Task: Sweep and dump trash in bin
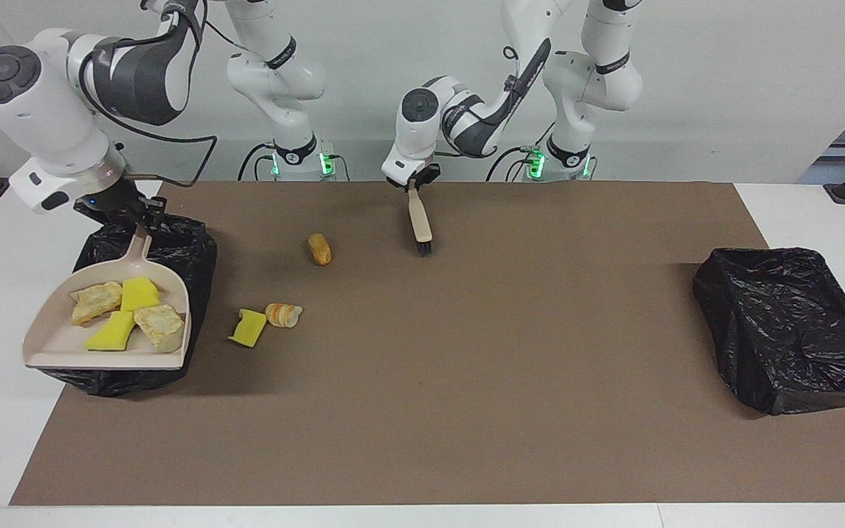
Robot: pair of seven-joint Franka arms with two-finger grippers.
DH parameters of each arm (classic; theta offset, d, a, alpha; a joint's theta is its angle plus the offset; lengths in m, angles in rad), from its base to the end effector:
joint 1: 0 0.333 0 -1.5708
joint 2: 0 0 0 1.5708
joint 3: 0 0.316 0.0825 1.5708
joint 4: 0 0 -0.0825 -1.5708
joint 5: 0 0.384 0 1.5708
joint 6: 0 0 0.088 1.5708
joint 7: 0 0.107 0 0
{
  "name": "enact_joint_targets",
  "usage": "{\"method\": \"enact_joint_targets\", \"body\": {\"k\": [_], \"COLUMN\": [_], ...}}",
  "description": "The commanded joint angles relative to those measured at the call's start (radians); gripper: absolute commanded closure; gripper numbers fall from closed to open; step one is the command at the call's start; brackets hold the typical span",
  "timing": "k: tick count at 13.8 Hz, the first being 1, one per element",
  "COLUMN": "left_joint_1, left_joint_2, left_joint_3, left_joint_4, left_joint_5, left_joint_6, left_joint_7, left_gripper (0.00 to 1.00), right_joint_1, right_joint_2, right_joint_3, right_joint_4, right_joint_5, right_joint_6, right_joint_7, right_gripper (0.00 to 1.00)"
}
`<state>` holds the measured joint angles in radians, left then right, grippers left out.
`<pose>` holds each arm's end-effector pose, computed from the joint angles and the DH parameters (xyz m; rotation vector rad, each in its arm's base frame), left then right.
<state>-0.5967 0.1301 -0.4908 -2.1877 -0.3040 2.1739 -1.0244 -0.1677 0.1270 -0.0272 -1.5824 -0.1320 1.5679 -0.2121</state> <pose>0.2392 -0.4772 0.3269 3.0624 0.1942 -0.5050 0.5721 -0.1264 0.5473 3.0271 0.0396 -0.2516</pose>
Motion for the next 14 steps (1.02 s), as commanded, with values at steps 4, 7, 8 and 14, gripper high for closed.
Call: {"method": "enact_joint_targets", "body": {"k": [4, 7, 8, 14], "left_joint_1": [-0.003, -0.012, -0.012, -0.006], "left_joint_2": [-0.01, -0.017, -0.017, -0.02], "left_joint_3": [0.011, 0.011, 0.011, 0.011], "left_joint_4": [0.003, -0.004, -0.004, -0.004], "left_joint_5": [-0.062, -0.104, -0.104, -0.104], "left_joint_6": [-0.078, -0.077, -0.078, -0.091], "left_joint_7": [0.038, 0.07, 0.075, 0.158], "left_gripper": [1.0, 1.0, 1.0, 1.0], "right_joint_1": [-0.064, -0.072, -0.073, -0.075], "right_joint_2": [-0.009, -0.009, -0.009, -0.012], "right_joint_3": [0.009, 0.009, 0.009, 0.009], "right_joint_4": [0.008, 0.007, 0.007, 0.001], "right_joint_5": [-0.04, -0.043, -0.043, -0.043], "right_joint_6": [-0.003, 0.009, 0.009, 0.014], "right_joint_7": [-0.15, -0.161, -0.162, -0.193], "right_gripper": [1.0, 1.0, 1.0, 1.0]}}
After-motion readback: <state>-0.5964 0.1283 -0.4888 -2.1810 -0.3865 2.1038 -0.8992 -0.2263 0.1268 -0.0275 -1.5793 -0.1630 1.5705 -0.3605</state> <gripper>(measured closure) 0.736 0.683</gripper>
